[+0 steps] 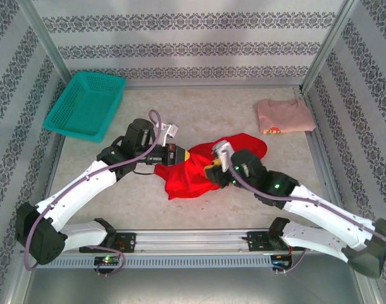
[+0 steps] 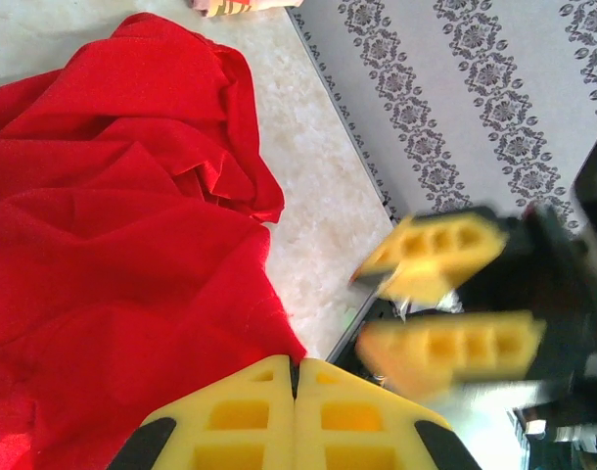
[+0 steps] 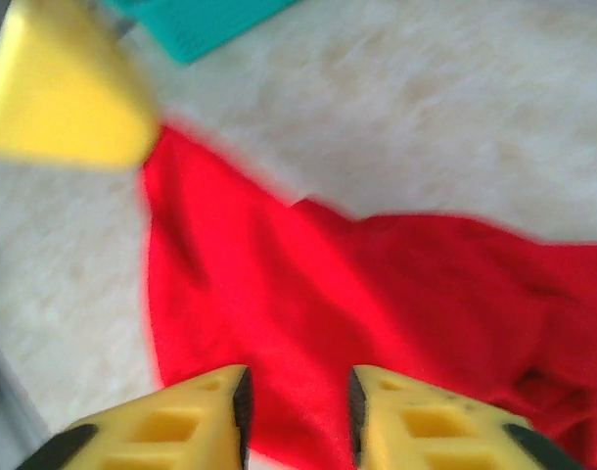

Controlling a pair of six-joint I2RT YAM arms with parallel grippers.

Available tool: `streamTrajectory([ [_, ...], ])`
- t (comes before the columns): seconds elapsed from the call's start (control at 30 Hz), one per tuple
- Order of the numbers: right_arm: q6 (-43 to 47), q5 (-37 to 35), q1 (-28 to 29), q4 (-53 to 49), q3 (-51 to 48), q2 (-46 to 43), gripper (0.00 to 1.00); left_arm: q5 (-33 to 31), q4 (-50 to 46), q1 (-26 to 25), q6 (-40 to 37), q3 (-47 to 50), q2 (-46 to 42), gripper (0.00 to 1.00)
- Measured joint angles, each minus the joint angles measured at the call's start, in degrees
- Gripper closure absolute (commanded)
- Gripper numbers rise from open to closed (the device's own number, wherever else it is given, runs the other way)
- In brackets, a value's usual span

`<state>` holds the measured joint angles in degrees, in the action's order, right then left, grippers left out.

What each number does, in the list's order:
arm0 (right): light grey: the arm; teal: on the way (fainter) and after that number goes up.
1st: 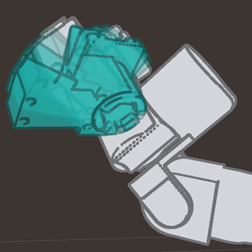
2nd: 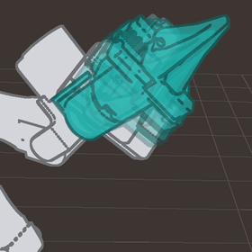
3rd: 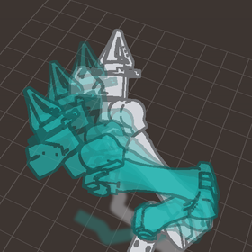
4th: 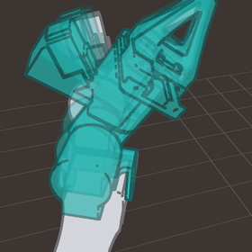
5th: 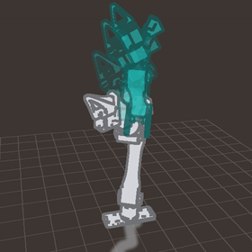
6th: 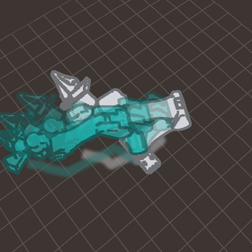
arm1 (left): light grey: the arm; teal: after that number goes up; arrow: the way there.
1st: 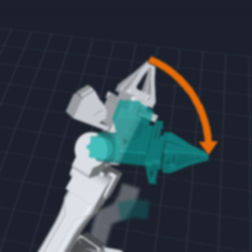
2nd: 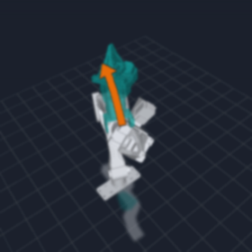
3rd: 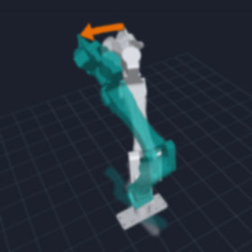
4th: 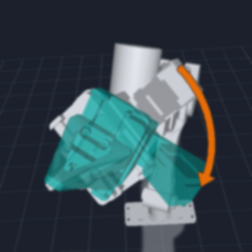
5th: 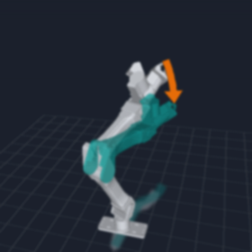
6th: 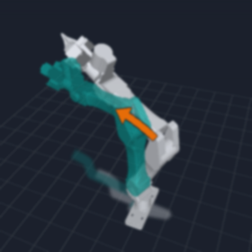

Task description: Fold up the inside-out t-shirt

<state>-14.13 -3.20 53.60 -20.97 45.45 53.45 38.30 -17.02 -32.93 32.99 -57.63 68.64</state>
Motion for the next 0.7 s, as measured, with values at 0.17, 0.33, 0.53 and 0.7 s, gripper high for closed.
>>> streamTrajectory([
  [0.17, 1.92, -7.10, 6.34, 0.39, 0.02, 7.65, 0.53, 0.00, -0.26, 0.00, 0.00, -0.04, 0.00, 1.00],
  [0.33, 2.21, -14.12, 7.32, 1.51, 0.68, 15.02, 0.55, -0.02, -0.39, 0.00, 0.00, -0.07, 0.00, 1.00],
  [0.53, 2.43, -21.40, 7.23, 2.08, 1.62, 18.03, 0.86, -0.33, -0.57, 0.00, -0.02, -0.07, 0.00, 1.00],
  [0.7, 0.59, -18.82, 3.61, 2.45, 1.68, 13.66, 1.00, -1.60, -0.83, 0.02, -0.63, -0.07, 0.00, 1.00],
])
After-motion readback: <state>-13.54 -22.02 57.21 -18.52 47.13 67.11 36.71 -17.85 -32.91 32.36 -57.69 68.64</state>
